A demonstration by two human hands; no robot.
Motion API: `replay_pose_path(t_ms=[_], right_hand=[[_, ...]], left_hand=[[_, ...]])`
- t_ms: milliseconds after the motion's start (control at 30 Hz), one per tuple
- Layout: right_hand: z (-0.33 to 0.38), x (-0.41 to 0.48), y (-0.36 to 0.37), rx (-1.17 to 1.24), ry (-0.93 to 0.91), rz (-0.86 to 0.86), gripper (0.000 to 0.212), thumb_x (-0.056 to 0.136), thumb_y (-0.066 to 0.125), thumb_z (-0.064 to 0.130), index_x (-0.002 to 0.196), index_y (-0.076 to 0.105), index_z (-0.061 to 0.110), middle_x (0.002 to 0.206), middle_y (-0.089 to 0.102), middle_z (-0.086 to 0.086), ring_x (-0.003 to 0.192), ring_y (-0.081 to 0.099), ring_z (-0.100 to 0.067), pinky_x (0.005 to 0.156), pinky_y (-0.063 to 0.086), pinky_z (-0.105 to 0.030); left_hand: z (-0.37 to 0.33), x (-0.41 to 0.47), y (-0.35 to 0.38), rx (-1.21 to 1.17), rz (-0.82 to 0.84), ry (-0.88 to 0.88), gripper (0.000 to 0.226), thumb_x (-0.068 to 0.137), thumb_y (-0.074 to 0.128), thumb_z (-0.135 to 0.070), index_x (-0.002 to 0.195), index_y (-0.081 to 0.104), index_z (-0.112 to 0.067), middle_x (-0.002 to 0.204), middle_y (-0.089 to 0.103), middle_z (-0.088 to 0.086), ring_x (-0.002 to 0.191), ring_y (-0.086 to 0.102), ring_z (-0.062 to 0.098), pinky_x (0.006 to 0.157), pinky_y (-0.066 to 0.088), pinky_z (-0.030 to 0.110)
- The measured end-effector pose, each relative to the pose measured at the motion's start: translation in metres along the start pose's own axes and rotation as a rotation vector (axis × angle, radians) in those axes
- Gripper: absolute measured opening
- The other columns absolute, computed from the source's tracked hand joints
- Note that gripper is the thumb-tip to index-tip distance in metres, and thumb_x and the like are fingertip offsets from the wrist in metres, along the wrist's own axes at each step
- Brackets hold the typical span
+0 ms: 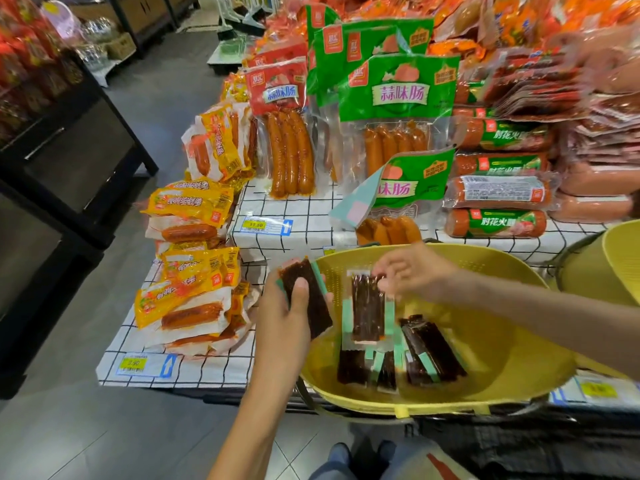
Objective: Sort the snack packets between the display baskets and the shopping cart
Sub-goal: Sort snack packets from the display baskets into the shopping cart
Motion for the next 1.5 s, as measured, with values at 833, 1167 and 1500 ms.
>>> replay_pose_path(t_ms=[833, 1167, 1500], right_hand=[[-0.075, -0.009, 0.015, -0.940, 0.586, 0.340, 0.038, 0.095, 0.055, 0.030, 0.118, 0.050, 0.000, 0.119, 0.061, -0.012, 0.111, 0.057, -0.025, 0.087, 0.046, -0.029], [-0.006, -0.038, -0.031, -0.138, 0.189, 0.129, 0.036, 0.070, 0.080, 0.036, 0.085, 0.069, 0.005, 0.070, 0.069, 0.000, 0.062, 0.057, -0.010, 0.053, 0.041, -0.018], [0.008, -0.024, 0.016, -0.006, 0.007, -0.139, 0.045, 0.062, 0.074, 0.051, 0.065, 0.053, 0.011, 0.045, 0.052, -0.002, 0.034, 0.043, -0.010, 0.035, 0.033, -0.016]], left_hand=[[0.003, -0.009, 0.023, -0.064, 0.208, -0.102, 0.033, 0.091, 0.059, -0.002, 0.110, 0.055, -0.028, 0.112, 0.068, -0.003, 0.097, 0.070, 0.019, 0.078, 0.059, 0.031], [0.007, -0.001, 0.022, 0.049, 0.089, -0.039, 0.029, 0.090, 0.063, -0.007, 0.104, 0.054, -0.032, 0.110, 0.065, -0.009, 0.104, 0.062, 0.003, 0.088, 0.053, 0.031], [0.005, -0.006, 0.036, -0.129, 0.380, -0.206, 0.037, 0.074, 0.062, -0.051, 0.109, 0.055, -0.044, 0.106, 0.067, -0.019, 0.102, 0.062, -0.001, 0.092, 0.051, 0.031]])
Point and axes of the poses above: each hand's wrist, its own x-axis towards the middle knuckle, its own y-axis out of the palm, z = x × y, the point moved 1 cm from there along x, towards the middle knuckle
